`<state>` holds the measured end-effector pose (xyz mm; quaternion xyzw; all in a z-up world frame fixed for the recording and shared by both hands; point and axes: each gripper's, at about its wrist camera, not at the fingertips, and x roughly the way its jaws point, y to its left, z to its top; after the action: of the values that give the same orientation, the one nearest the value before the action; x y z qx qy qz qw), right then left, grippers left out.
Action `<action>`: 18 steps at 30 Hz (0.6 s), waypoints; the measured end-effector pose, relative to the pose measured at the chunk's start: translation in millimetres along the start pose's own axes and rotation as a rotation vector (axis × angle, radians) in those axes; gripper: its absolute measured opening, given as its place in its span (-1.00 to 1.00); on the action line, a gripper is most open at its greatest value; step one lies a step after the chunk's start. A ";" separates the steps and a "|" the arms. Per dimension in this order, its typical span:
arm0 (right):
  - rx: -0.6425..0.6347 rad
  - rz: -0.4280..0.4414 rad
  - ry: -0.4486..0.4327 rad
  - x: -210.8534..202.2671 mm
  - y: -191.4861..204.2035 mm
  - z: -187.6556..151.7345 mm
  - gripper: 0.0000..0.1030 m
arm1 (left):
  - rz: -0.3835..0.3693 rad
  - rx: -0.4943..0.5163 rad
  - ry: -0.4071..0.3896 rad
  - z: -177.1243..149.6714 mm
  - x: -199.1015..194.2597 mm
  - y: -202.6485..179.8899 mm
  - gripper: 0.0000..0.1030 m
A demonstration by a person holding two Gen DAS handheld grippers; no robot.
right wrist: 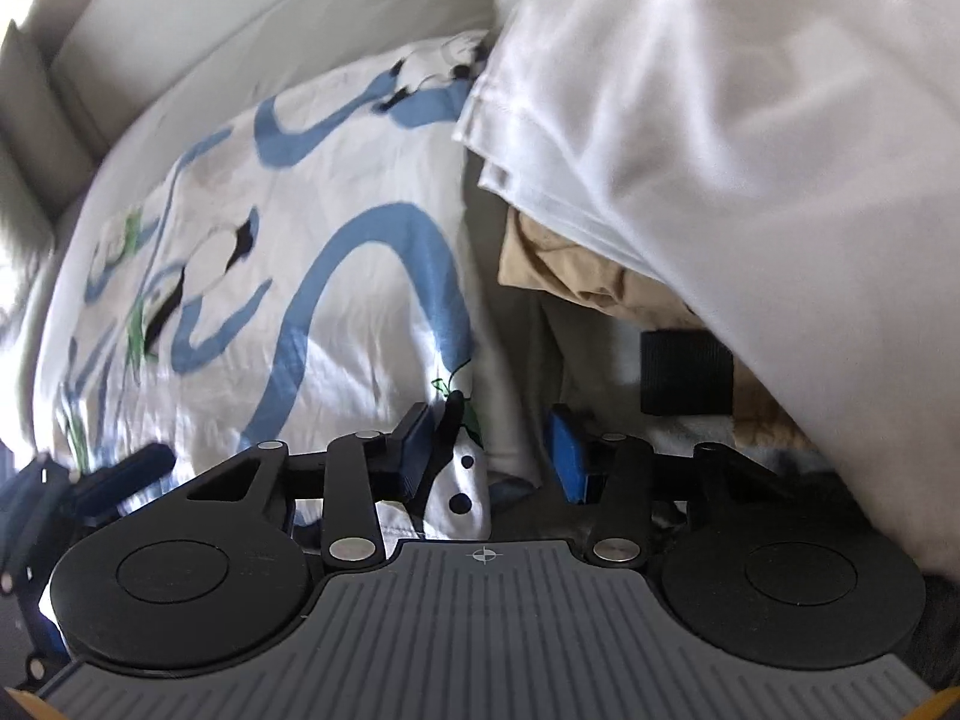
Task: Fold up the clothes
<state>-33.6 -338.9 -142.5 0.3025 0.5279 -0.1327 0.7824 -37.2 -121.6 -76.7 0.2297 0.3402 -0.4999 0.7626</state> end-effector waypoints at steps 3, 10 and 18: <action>-0.096 -0.035 0.004 9.0 15.0 4.4 -0.34 | 0.000 0.015 0.004 0.6 9.2 -10.7 0.49; 0.030 0.143 0.011 -2.2 -1.7 12.5 -1.00 | -0.036 0.047 -0.023 -2.8 12.3 -26.3 0.51; 0.095 0.283 0.028 -21.7 9.1 19.9 -0.99 | 0.063 0.075 -0.052 10.2 21.0 -28.7 0.51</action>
<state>-22.8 -346.4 -114.6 0.4125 0.4840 -0.0419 0.7706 -55.0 -152.7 -85.9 0.2555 0.2937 -0.4941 0.7774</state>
